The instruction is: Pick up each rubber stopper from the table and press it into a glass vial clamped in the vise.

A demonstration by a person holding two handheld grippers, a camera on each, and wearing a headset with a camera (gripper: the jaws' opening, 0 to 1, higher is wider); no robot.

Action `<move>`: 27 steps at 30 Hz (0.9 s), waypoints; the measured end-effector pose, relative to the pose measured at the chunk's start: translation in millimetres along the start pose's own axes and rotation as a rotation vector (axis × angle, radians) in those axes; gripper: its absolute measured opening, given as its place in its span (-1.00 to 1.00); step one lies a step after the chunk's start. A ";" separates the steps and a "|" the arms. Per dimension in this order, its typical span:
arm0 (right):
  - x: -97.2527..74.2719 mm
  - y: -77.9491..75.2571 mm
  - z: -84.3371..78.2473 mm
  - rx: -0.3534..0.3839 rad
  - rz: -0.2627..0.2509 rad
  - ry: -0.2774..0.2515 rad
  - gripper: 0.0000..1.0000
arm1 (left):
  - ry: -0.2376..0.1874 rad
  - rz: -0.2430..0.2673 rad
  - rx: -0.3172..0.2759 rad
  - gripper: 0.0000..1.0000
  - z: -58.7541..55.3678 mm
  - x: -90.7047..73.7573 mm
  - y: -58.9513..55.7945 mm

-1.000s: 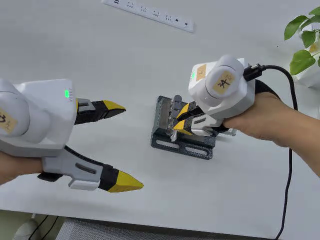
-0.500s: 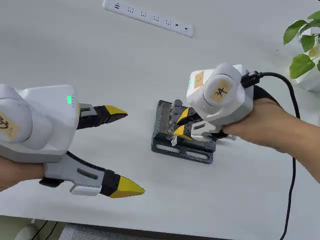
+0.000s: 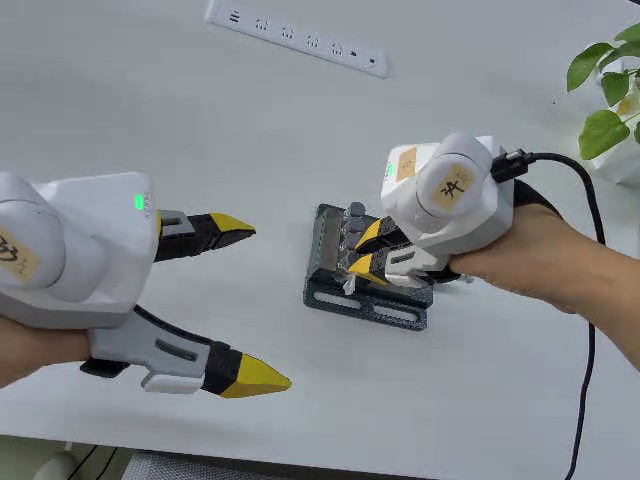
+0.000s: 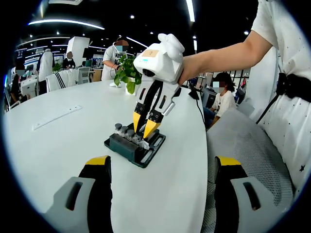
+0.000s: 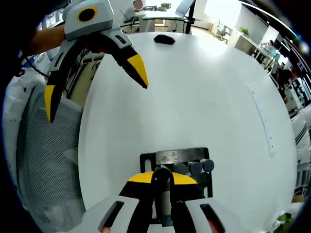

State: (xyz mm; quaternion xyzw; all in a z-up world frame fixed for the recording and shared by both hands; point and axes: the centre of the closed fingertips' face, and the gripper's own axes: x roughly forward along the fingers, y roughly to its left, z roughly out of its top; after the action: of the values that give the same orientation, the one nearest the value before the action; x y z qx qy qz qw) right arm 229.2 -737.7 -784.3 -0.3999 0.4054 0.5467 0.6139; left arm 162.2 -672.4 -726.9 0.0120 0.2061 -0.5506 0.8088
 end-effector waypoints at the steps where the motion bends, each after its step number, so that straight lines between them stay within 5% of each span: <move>1: -0.1 -0.1 -0.1 -0.001 0.001 0.000 -0.84 | 0.000 0.000 0.000 0.73 -0.1 0.2 0.0; 27: -9.2 -2.9 1.4 0.036 -0.010 -0.040 -0.75 | -0.001 -0.005 -0.004 0.69 0.3 2.0 -0.2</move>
State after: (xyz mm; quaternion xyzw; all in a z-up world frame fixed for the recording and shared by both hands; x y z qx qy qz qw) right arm 231.5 -739.8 -775.1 -0.3797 0.4006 0.5442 0.6318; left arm 162.8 -674.3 -727.3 0.0094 0.2068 -0.5522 0.8076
